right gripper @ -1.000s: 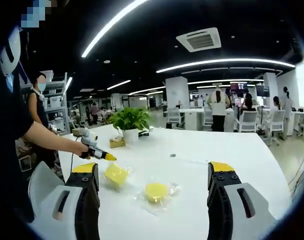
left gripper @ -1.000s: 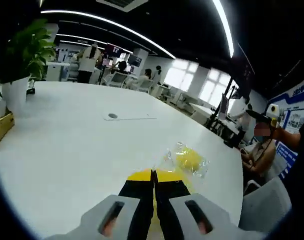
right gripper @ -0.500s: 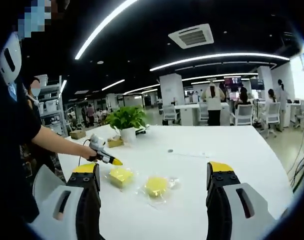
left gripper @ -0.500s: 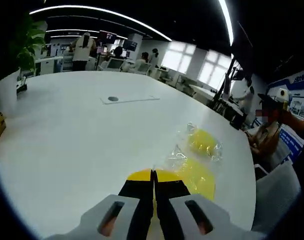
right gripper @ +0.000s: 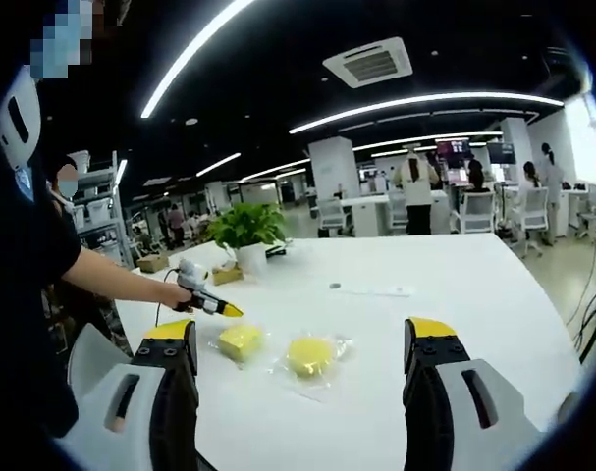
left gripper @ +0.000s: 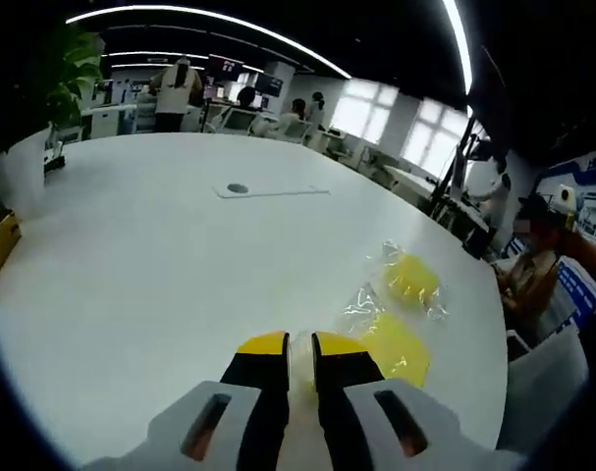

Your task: Compare the silicone blocks by pressing each to a similar depth, holding the contact briefly, and releasing to observe deformation and rebound differences across the visible hardness samples.

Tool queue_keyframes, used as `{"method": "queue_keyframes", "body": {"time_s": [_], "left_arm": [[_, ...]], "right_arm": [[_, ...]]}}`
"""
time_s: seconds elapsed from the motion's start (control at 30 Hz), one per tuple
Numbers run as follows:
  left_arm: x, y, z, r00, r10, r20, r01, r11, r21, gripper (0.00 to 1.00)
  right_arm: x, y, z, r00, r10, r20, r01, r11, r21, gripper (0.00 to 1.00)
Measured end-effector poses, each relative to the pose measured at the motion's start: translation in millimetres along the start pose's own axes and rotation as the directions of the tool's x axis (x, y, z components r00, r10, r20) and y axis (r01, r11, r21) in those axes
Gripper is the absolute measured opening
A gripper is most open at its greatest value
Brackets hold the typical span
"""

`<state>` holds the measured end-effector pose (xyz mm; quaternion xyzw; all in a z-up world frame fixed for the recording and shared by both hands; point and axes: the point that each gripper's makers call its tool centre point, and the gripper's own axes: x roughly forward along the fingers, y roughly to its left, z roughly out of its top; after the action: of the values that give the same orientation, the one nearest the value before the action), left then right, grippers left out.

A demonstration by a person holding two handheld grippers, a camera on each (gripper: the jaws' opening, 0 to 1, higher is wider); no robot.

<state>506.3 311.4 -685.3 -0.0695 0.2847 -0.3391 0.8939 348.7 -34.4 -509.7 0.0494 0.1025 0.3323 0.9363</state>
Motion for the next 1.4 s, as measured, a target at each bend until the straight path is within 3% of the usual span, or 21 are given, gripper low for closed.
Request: {"method": "queue_keyframes", "body": {"time_s": [0.17, 0.4, 0.7, 0.83, 1.1, 1.23, 1.33, 1.4], "left_arm": [[-19, -3.0, 21.6, 0.995, 0.033, 0.098, -0.032, 0.999, -0.01, 0.09], [-47, -16.9, 47.2, 0.979, 0.057, 0.194, -0.068, 0.997, 0.049, 0.11], [-74, -38.3, 63.8, 0.968, 0.059, 0.243, -0.094, 0.986, 0.136, 0.14], [-86, -56.2, 78.5, 0.956, 0.047, 0.29, -0.099, 0.981, 0.168, 0.19], [-117, -96.2, 104.0, 0.948, -0.006, 0.319, -0.096, 0.948, 0.304, 0.26], [-132, -114.2, 103.3, 0.944, -0.018, 0.331, -0.096, 0.941, 0.325, 0.28], [-137, -121.3, 96.2, 0.952, -0.02, 0.306, -0.099, 0.924, 0.369, 0.33], [-140, -124.6, 89.8, 0.957, -0.016, 0.29, -0.097, 0.923, 0.372, 0.37]], "right_arm": [[1, 3, 0.1, 1.0, 0.009, 0.005, -0.009, 1.0, -0.017, 0.8], [2, 2, -10.3, 1.0, 0.011, -0.012, -0.012, 0.999, -0.036, 0.79], [4, -1, -8.9, 1.0, 0.015, 0.006, -0.015, 0.999, -0.029, 0.77], [7, 0, -4.2, 1.0, 0.025, 0.013, -0.025, 0.999, -0.039, 0.77], [9, -4, -7.9, 1.0, 0.023, -0.001, -0.023, 0.998, -0.051, 0.77], [11, -6, -12.9, 1.0, 0.026, -0.008, -0.026, 0.999, -0.042, 0.76], [14, -4, -16.6, 0.999, 0.035, -0.019, -0.036, 0.998, -0.044, 0.76], [16, -2, -18.2, 0.999, 0.043, -0.024, -0.045, 0.998, -0.051, 0.76]]}}
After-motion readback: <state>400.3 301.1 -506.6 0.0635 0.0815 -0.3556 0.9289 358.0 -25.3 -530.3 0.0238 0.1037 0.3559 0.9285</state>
